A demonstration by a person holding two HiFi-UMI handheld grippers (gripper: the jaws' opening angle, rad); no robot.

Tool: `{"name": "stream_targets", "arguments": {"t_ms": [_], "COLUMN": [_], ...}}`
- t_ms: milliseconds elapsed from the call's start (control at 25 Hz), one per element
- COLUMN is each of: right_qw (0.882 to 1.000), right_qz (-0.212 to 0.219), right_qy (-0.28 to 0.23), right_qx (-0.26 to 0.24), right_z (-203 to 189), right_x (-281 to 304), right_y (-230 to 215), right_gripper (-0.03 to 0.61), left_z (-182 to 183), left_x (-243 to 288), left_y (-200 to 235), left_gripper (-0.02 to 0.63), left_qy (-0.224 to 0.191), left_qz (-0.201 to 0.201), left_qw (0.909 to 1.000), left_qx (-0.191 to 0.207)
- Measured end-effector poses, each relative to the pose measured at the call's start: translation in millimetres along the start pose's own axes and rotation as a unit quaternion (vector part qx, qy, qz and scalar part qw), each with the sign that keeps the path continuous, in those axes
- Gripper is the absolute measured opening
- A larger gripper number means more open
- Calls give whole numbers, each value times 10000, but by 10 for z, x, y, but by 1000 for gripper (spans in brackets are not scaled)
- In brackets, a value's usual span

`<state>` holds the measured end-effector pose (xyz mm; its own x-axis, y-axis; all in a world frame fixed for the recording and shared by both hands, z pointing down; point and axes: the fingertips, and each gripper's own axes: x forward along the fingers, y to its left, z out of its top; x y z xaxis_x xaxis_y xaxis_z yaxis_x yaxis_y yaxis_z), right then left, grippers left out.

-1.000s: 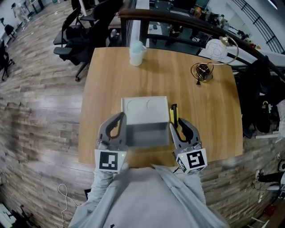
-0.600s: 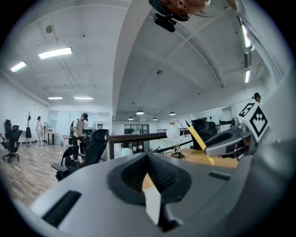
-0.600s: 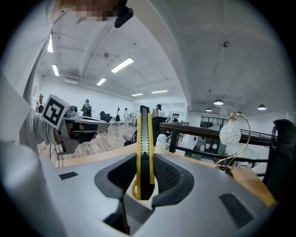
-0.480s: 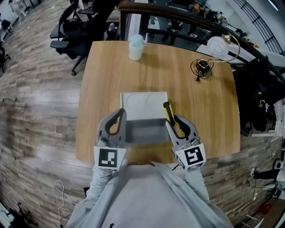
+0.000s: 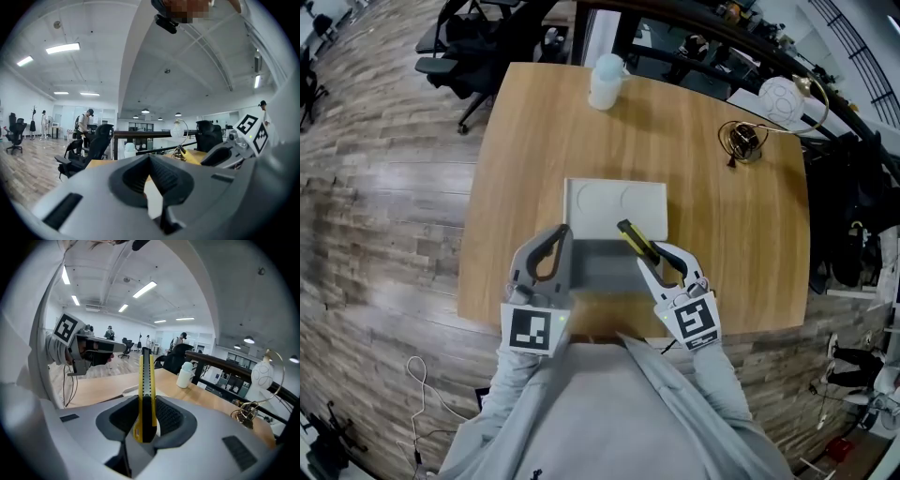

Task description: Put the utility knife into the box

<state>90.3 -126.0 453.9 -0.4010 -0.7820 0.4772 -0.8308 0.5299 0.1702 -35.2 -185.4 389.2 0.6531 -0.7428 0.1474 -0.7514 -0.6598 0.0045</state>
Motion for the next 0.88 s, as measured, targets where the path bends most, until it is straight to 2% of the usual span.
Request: {"name": "stream_targets", "arguments": {"t_ms": [360, 680, 880], "right_qw": [9928, 9730, 9587], "right_qz": [662, 1346, 1588], "right_qy": [763, 1369, 1709], "right_qx": [-649, -1282, -1629], "right_z": [-454, -806, -980], "right_x": [273, 467, 569], "right_y": [309, 544, 595], "right_gripper": [126, 126, 126], "left_z": [-162, -231, -281], "left_x": [-102, -189, -256], "left_y": [-44, -43, -27], "left_gripper": [18, 18, 18], "left_qy": [127, 190, 248], "left_qz": [87, 193, 252], "left_qw": [9997, 9993, 9991], "left_qx": [-168, -244, -239]}}
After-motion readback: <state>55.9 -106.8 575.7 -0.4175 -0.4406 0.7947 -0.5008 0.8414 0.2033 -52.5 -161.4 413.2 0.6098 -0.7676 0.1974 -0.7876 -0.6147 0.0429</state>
